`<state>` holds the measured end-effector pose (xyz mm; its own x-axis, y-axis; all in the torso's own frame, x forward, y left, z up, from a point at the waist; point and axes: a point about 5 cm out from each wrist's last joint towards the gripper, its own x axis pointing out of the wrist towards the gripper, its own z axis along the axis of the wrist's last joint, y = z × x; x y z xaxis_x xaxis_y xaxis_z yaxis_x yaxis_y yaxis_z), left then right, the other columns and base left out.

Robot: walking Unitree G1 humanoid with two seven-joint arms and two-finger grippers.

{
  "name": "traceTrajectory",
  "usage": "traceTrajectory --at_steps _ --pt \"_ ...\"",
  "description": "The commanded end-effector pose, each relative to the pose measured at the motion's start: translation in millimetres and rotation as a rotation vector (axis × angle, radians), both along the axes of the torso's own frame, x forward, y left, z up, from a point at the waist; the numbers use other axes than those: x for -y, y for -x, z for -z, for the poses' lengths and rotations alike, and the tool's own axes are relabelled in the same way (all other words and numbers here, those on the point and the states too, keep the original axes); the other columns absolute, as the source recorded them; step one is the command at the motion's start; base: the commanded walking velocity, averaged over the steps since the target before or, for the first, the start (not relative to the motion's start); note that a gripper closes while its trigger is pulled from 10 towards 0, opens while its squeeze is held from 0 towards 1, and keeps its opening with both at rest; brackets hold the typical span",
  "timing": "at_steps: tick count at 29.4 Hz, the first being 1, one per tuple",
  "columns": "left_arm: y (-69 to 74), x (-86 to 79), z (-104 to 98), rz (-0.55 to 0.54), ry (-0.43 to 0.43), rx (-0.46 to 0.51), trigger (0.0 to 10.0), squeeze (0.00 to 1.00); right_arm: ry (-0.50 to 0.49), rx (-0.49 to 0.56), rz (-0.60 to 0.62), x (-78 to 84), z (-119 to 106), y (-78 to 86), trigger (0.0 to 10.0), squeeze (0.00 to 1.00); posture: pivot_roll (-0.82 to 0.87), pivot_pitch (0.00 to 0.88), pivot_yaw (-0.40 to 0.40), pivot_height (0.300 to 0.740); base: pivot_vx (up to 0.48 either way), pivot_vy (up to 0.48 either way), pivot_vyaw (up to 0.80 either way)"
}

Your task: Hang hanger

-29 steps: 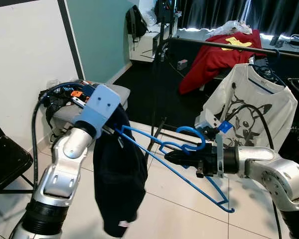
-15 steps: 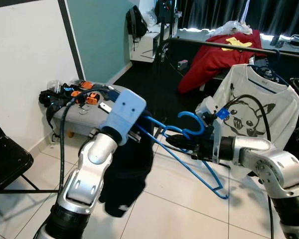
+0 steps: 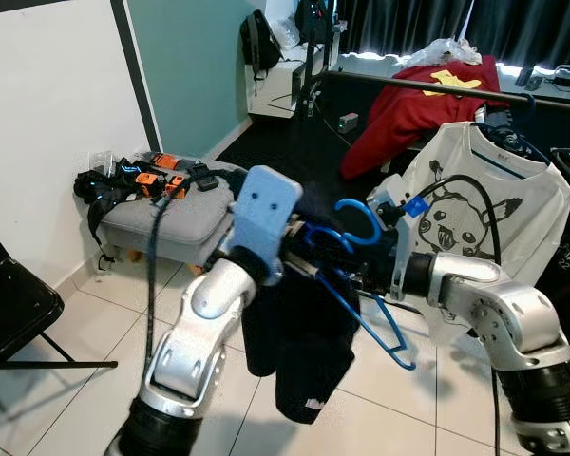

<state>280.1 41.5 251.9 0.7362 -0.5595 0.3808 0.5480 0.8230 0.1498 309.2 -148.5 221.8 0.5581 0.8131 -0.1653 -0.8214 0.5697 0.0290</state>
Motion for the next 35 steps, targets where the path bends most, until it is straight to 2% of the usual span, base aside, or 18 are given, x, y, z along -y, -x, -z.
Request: traceTrajectory --at_steps 1,5,8,11,12,13,14,16,17,19,21,22,25,26,32,33,34,35 --pt "7.4 3.1 -8.5 0.045 0.045 0.047 10.0 0.0 -0.017 0.021 -0.004 -2.6 -4.5 -2.3 10.0 0.0 -0.06 0.016 0.004 0.74 0.0 0.0 0.0" --pt "15.3 13.3 -9.3 0.101 -0.001 0.107 10.0 0.0 -0.036 0.017 -0.019 -9.0 -3.7 -2.7 10.0 0.0 -0.06 0.019 0.005 0.74 0.0 0.0 0.0" --pt "17.1 15.4 -8.8 0.12 -0.006 0.112 10.0 0.0 -0.042 0.017 -0.024 -10.9 -3.3 -2.7 10.0 0.0 -0.06 0.019 0.005 0.74 0.0 0.0 0.0" --pt "18.9 18.9 -3.6 0.157 -0.04 0.092 10.0 0.0 -0.093 0.032 -0.024 -14.4 -8.1 -3.9 10.0 0.0 -0.06 0.02 0.01 0.74 0.0 0.0 0.0" --pt "20.5 21.6 4.6 0.185 -0.11 0.078 10.0 0.0 -0.13 0.042 -0.024 -15.1 -12.3 -4.7 10.0 0.0 -0.06 0.019 0.008 0.74 0.0 0.0 0.0" --pt "20.5 21.6 4.6 0.185 -0.11 0.078 10.0 0.0 -0.13 0.042 -0.024 -15.1 -12.3 -4.7 10.0 0.0 -0.06 0.019 0.008 0.74 0.0 0.0 0.0" --pt "21.7 22.5 19.1 0.208 -0.226 0.056 10.0 0.0 -0.176 0.05 -0.025 -14.5 -17.1 -5.4 10.0 0.0 -0.06 0.019 0.009 0.74 0.0 0.0 0.0" --pt "22.1 18.7 42.5 0.22 -0.396 0.021 10.0 0.0 -0.234 0.054 -0.032 -12.5 -22.8 -5.7 10.0 0.0 -0.06 0.019 0.007 0.74 0.0 0.0 0.0" --pt "22.1 18.7 42.5 0.22 -0.396 0.021 10.0 0.0 -0.234 0.054 -0.032 -12.5 -22.8 -5.7 10.0 0.0 -0.06 0.019 0.007 0.74 0.0 0.0 0.0" --pt "18.3 7.5 63.5 0.17 -0.539 -0.01 10.0 0.0 -0.276 0.051 -0.049 -10.3 -26.5 -4.6 10.0 0.0 -0.06 0.021 0.006 0.74 0.0 0.0 0.0" --pt "18.3 7.5 63.5 0.17 -0.539 -0.01 10.0 0.0 -0.276 0.051 -0.049 -10.3 -26.5 -4.6 10.0 0.0 -0.06 0.021 0.006 0.74 0.0 0.0 0.0" --pt "16.1 1.4 71.2 0.14 -0.604 -0.018 10.0 0.0 -0.288 0.049 -0.057 -9.3 -27.1 -3.6 10.0 0.0 -0.06 0.022 0.007 0.74 0.0 0.0 0.0" --pt "14.8 -4.0 75.8 0.117 -0.635 -0.025 10.0 0.06 -0.303 0.047 -0.064 -8.3 -27.6 -2.7 10.0 0.0 -0.06 0.021 0.005 0.74 0.0 0.0 0.0" --pt "14.0 -6.1 75.8 0.103 -0.64 -0.023 10.0 0.19 -0.315 0.046 -0.071 -8.0 -28.2 -2.0 10.0 0.0 -0.05 0.021 0.004 0.74 0.0 0.0 0.0" --pt "13.8 -4.6 71.8 0.1 -0.616 -0.013 10.0 0.2 -0.332 0.047 -0.081 -8.5 -29.2 -1.3 10.0 0.0 -0.05 0.021 0.007 0.74 0.0 0.0 0.0" --pt "13.6 -1.0 67.4 0.103 -0.583 -0.007 10.0 0.64 -0.339 0.049 -0.086 -9.1 -29.7 -1.0 10.0 0.0 -0.05 0.021 0.005 0.74 0.0 0.0 0.0" --pt "13.6 -1.0 67.4 0.103 -0.583 -0.007 10.0 0.64 -0.339 0.049 -0.086 -9.1 -29.7 -1.0 10.0 0.0 -0.05 0.021 0.005 0.74 0.0 0.0 0.0" --pt "13.8 2.1 64.0 0.106 -0.558 0.002 10.0 1.0 -0.35 0.051 -0.093 -9.7 -30.7 -0.6 10.0 0.0 -0.06 0.021 0.007 0.74 0.0 0.0 0.0"
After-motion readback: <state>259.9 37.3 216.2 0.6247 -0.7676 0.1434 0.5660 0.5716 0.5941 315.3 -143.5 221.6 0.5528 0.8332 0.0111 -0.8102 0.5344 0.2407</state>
